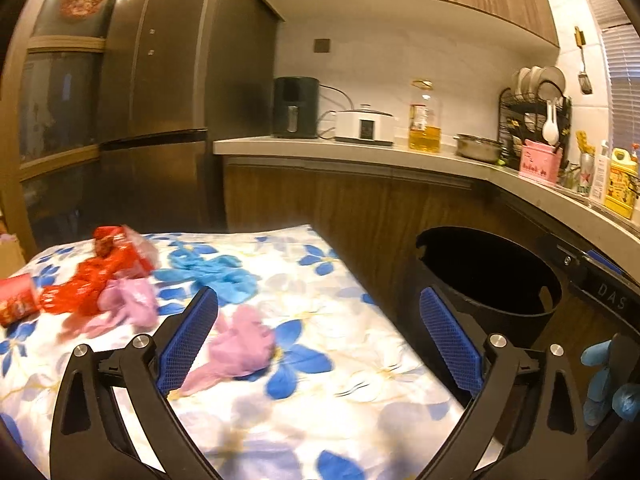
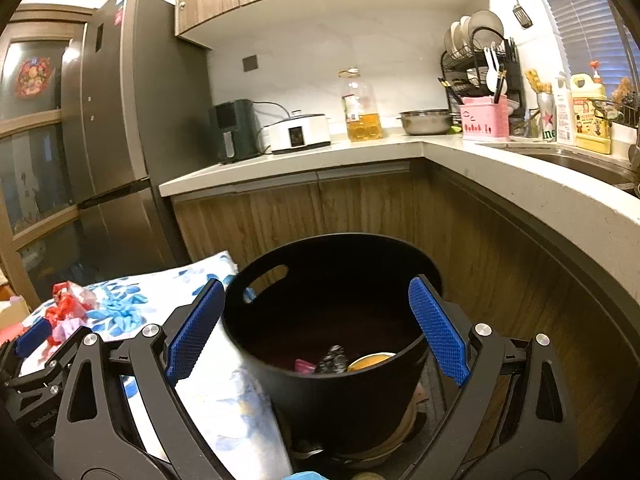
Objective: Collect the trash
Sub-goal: 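Move both open tools back to the table toward the pink gloves, then grasp a pink glove with the right tool while the left tool grasps another pink glove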
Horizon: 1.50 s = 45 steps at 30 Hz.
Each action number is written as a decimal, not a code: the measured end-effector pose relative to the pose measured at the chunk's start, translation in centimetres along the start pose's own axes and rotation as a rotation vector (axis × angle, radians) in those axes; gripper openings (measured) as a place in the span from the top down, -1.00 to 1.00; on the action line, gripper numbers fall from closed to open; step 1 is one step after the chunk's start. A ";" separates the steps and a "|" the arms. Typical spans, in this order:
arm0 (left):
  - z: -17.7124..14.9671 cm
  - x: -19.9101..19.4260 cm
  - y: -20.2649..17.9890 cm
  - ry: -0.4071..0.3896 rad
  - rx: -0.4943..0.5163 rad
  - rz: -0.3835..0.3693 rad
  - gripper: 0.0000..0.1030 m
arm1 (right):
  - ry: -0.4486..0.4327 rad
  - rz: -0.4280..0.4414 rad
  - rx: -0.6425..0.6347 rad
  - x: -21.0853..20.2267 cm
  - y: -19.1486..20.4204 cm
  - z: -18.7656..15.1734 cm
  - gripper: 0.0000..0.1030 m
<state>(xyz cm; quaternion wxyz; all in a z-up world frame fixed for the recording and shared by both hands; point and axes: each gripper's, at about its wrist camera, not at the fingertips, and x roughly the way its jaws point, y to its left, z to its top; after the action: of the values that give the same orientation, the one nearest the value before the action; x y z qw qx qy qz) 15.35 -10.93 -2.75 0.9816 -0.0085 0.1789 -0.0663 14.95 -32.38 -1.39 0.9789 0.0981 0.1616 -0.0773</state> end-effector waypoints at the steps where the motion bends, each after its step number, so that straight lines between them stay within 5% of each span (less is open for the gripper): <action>1: -0.1 -0.3 0.5 -0.001 -0.002 0.010 -0.88 | 0.001 0.005 0.000 -0.1 0.4 -0.1 -0.79; 22: -2.7 -4.1 13.0 0.006 -0.106 0.274 -0.88 | 0.127 0.207 -0.115 2.1 14.3 -5.5 -0.79; 32: -2.7 -4.9 16.8 -0.002 -0.146 0.335 -0.88 | 0.202 0.264 -0.171 4.5 19.4 -7.6 -0.78; 45: -1.9 -2.1 17.3 0.008 -0.121 0.323 -0.88 | 0.361 0.281 -0.238 8.5 21.8 -10.0 0.10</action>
<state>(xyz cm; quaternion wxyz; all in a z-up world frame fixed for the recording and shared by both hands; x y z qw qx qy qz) 14.89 6.47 -4.50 0.9764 -0.0382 0.1855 0.1033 23.83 -10.11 -9.88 0.9400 0.0161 0.3264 0.0978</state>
